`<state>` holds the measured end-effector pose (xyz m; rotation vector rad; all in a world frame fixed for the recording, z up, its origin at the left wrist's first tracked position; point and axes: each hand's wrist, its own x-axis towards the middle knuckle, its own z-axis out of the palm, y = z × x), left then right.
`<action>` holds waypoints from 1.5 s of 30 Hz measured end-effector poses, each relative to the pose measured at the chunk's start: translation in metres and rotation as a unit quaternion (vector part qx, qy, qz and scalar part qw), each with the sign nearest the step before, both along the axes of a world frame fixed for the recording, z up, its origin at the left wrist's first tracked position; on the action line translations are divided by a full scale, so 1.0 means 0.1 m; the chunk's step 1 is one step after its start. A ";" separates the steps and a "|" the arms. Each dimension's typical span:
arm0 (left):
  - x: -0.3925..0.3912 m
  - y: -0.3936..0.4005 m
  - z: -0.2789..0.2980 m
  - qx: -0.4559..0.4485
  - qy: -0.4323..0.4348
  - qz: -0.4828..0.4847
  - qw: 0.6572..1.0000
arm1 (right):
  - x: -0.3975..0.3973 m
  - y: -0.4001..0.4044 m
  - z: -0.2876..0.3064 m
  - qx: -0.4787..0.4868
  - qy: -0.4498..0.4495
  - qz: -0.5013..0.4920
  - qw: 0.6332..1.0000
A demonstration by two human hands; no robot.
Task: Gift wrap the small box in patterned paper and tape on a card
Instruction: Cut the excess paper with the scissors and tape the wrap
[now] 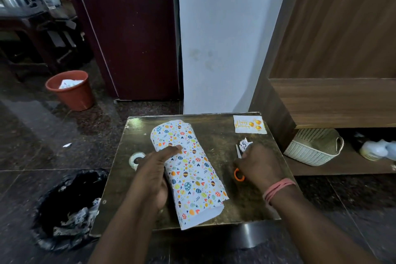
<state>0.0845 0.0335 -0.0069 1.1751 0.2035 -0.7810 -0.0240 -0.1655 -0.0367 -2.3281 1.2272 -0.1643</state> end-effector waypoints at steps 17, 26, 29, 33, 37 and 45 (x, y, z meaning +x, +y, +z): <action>-0.19 -0.14 -0.03 -0.069 0.017 0.013 0.997 | -0.25 0.19 0.44 0.012 -0.113 0.056 0.992; -0.21 -0.15 -0.01 -0.203 0.056 0.047 0.976 | -0.01 0.40 0.49 0.192 -0.207 0.169 0.944; -0.22 -0.20 0.03 -0.206 0.039 0.058 0.976 | -0.02 0.36 0.50 0.160 -0.209 0.194 0.945; -0.16 -0.20 -0.03 -0.047 -0.088 0.123 0.987 | -0.04 0.29 0.48 0.108 -0.173 0.226 0.952; 0.07 0.07 -0.09 0.215 -0.404 0.028 0.889 | -0.06 0.23 0.46 0.029 -0.139 0.264 0.954; 0.16 0.19 -0.17 0.239 -0.640 -0.146 0.716 | -0.06 0.21 0.46 -0.011 -0.152 0.334 0.930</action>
